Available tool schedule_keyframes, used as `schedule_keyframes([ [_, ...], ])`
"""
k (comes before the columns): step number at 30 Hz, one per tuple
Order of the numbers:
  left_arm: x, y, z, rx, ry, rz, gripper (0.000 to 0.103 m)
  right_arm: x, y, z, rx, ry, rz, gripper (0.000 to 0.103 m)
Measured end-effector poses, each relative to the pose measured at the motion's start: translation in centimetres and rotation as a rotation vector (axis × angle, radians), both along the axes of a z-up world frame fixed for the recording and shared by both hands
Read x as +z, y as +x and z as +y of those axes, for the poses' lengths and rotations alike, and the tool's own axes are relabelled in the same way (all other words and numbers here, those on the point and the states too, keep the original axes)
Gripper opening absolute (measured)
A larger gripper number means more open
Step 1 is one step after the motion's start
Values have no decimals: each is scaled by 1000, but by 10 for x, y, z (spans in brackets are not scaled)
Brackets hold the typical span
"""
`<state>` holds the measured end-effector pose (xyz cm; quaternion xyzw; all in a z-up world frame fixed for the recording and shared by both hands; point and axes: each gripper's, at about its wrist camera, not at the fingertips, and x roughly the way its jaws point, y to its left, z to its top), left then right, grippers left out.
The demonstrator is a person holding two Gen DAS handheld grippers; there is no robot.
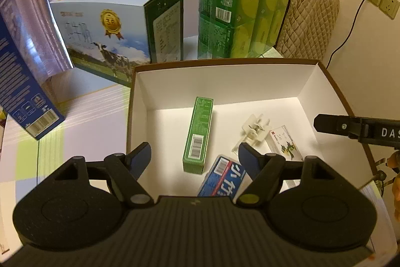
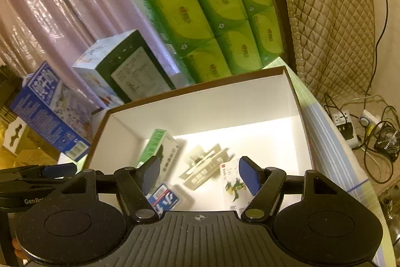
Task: Organize objects
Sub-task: 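Lift both tools away from the brown box, then grasp the yellow snack packet with right tool while left tool approaches the white towel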
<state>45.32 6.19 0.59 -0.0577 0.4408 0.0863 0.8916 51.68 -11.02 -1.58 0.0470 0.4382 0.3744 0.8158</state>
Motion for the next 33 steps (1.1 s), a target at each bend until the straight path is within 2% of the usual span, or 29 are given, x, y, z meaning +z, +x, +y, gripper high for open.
schedule_keyframes([
  [19,37,-72,-17,38,-9,-56,80,33,-66,-27,64,15,-57,68],
  [33,26,-128,-30,68,-32,-21,81,19,-110,-49,89,-35,-20,68],
])
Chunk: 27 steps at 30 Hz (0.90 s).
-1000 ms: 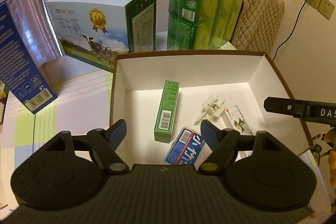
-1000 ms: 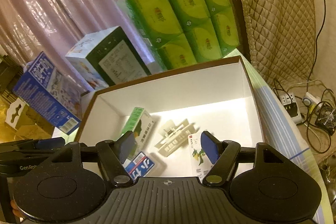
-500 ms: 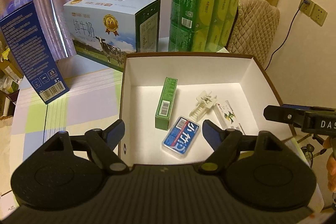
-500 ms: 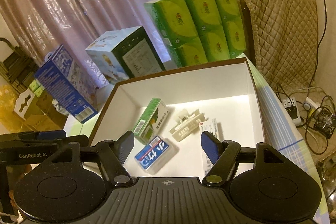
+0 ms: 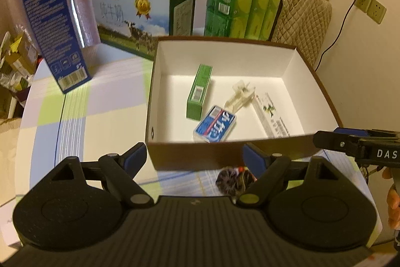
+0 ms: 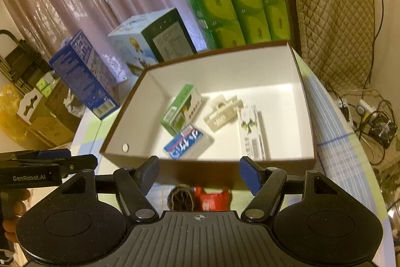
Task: Organize objects
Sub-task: 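Grasp the yellow snack packet with right tool while left tool approaches the white towel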
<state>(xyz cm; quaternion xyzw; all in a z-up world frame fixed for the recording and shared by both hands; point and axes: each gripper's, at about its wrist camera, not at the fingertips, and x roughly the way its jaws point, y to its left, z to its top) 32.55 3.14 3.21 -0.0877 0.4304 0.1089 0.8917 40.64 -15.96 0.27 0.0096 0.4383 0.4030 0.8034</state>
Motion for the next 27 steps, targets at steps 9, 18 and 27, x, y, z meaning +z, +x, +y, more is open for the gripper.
schedule_keyframes([
  [9,-16,-36,-1,22,-20,30,81,-25,-28,-16,9,-72,45,68],
  [18,-40,-67,1,56,-41,92,81,-62,-53,-31,23,-152,116,68],
  [27,-60,-88,10,101,-51,148,81,-109,-61,-46,-3,-164,261,68],
])
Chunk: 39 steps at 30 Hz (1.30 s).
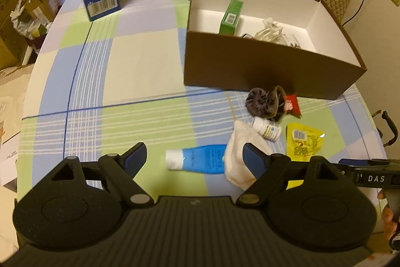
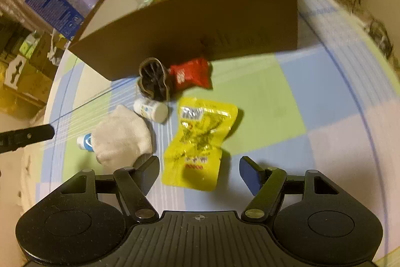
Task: Organize objects
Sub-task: 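Grasp the yellow snack packet with right tool while left tool approaches the white towel, then grasp the white towel with left tool while right tool holds the yellow packet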
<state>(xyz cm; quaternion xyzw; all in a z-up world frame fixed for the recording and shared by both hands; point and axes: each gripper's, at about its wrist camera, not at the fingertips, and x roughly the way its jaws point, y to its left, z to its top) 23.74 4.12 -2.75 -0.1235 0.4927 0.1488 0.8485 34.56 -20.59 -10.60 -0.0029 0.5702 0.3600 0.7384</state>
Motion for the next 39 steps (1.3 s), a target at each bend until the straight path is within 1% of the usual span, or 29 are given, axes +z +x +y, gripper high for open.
schedule_keyframes([
  [3,-4,-4,3,11,-3,10,81,-13,2,-5,-31,25,53,68],
  [5,-5,-5,5,17,-5,14,81,-23,4,-9,-65,52,106,68],
  [9,-8,-6,7,24,-6,19,81,-29,4,-16,-135,172,167,66],
  [12,-9,-5,9,23,-4,24,81,-34,5,-16,-186,239,212,55],
  [16,-10,-4,10,22,-4,27,81,-42,10,-17,-282,306,269,49],
  [17,-10,-4,11,21,-4,29,81,-44,12,-16,-301,312,279,47],
  [18,-11,-4,11,20,-4,31,81,-45,15,-15,-316,311,286,41],
  [19,-12,-3,12,20,-5,32,81,-45,17,-14,-324,301,285,31],
  [21,-13,-3,14,19,-7,36,81,-46,21,-10,-311,260,274,18],
  [24,-15,-2,16,18,-10,37,81,-42,23,-9,-298,242,251,15],
  [28,-18,0,15,7,-19,34,81,-29,21,-11,-260,267,192,5],
  [31,-22,3,12,-9,-24,38,81,-16,18,-8,-223,242,130,4],
  [32,-23,3,11,-15,-28,37,81,-13,18,-9,-216,244,116,0],
  [34,-25,5,8,-30,-35,38,81,-7,18,-9,-203,232,90,0],
  [37,-27,8,2,-53,-38,38,81,6,16,-8,-161,179,20,0],
  [39,-28,10,-1,-63,-39,40,81,17,12,-5,-103,100,-63,0],
])
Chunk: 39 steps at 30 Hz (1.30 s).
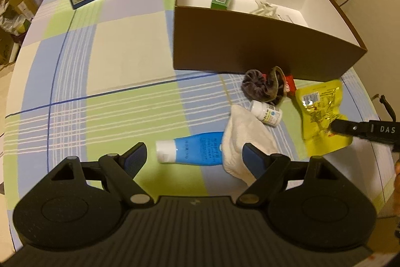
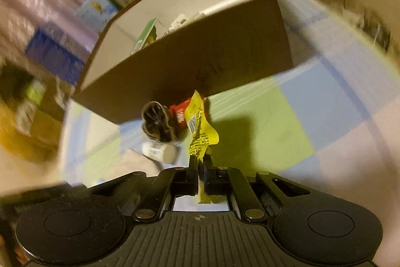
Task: Organize objects
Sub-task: 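Grasp the white towel with left tool while right tool holds the yellow packet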
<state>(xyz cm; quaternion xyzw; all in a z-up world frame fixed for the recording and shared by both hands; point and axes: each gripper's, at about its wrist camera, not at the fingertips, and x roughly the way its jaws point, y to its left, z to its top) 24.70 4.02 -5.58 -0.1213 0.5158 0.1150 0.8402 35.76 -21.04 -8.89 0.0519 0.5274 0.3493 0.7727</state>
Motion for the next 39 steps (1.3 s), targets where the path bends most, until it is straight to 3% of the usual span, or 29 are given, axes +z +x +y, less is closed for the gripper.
schedule_keyframes([
  [5,-3,3,-5,-11,-5,3,81,15,-12,18,156,-207,-158,0],
  [11,-5,6,-8,-17,-13,4,81,-1,-14,26,189,-244,-169,0],
  [17,-8,5,-5,-5,-16,12,81,-17,-5,37,221,-274,-176,11],
  [23,-12,5,0,9,-17,18,81,-27,9,38,160,-216,-172,17],
  [28,-16,8,3,13,-16,21,80,-25,13,37,150,-191,-180,0],
  [39,-23,22,-19,-98,-19,16,78,-7,12,16,104,-158,-169,0],
])
